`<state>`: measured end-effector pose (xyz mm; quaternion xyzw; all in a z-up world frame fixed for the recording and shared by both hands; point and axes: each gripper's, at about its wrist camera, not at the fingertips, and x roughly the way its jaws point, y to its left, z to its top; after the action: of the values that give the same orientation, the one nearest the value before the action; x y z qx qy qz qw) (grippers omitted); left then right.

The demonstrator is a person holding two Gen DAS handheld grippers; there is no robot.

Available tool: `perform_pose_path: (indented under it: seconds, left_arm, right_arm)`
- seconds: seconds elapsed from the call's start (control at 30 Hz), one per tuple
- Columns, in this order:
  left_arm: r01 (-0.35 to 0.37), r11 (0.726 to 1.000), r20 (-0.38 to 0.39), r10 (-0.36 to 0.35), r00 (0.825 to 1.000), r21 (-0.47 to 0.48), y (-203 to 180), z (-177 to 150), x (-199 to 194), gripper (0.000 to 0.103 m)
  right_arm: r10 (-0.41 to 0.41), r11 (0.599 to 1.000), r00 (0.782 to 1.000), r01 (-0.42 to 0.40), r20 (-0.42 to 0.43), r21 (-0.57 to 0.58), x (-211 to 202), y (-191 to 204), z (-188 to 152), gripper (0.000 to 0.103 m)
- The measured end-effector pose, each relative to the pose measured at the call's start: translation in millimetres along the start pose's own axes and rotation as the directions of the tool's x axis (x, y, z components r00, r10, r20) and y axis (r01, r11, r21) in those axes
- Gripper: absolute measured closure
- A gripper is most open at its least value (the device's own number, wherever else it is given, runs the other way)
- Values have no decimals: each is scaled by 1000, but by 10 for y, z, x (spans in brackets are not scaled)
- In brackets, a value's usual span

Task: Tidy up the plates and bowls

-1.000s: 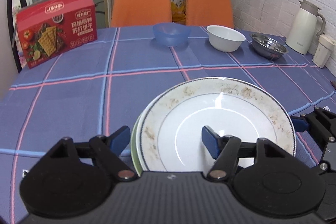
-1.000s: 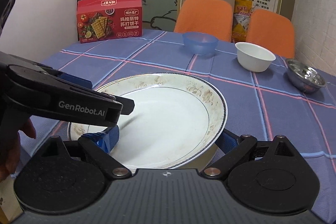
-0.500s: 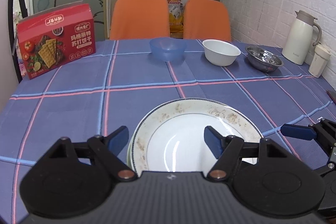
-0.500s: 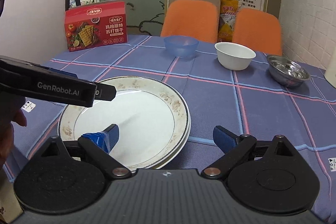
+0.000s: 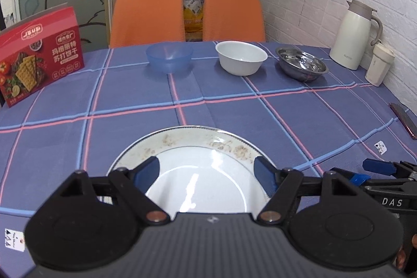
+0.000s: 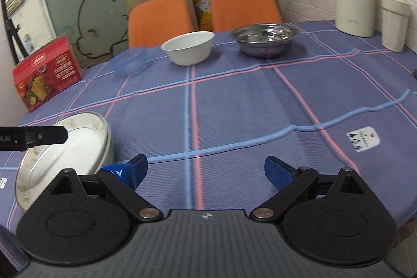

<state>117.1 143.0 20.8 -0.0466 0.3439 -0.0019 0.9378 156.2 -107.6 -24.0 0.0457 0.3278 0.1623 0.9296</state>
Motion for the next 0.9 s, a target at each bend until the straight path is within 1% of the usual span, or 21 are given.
perform_pose_path:
  seconds: [0.17, 0.3, 0.47, 0.7, 0.8, 0.9]
  left_arm:
    - [28, 998, -11, -27, 1000, 49, -332, 125, 140, 30]
    - [36, 996, -19, -34, 999, 86, -604, 232, 290, 30]
    - [38, 988, -26, -34, 999, 147, -905, 406, 483, 29]
    - [26, 978, -31, -20, 999, 208, -1151, 611, 669, 28]
    - [19, 974, -27, -13, 1000, 226, -1203, 681, 734, 27]
    - [14, 969, -26, -8, 1000, 247, -1255, 759, 829, 25]
  right_arm:
    - [-51, 998, 999, 51, 0, 46, 28, -242, -3, 19]
    - [-61, 996, 998, 60, 13, 67, 25, -403, -9, 19]
    - [-55, 992, 998, 51, 36, 113, 6, -621, 51, 19]
    - [-61, 983, 996, 50, 58, 178, 48, -941, 251, 19]
    - [-64, 984, 995, 50, 78, 172, 68, -1038, 374, 19]
    - [-71, 989, 993, 57, 95, 139, 128, -1065, 524, 19]
